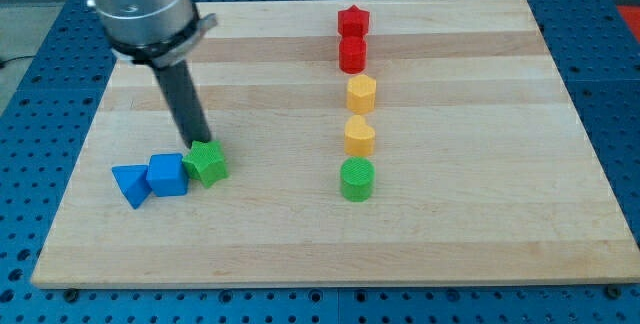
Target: Push the blue cube towards bottom
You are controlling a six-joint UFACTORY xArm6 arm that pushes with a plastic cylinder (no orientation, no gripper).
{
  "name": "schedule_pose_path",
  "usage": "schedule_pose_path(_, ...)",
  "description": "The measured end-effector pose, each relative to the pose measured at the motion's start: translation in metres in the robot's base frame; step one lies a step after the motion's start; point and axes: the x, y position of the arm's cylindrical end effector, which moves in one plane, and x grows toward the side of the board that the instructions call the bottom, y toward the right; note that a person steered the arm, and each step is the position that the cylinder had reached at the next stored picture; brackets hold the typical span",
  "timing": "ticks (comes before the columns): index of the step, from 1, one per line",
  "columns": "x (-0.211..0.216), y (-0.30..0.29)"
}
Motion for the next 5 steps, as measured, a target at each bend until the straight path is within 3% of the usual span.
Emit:
schedule_pose_path(1, 0.004, -0.027)
schedule_pose_path(5, 0.038, 0.0)
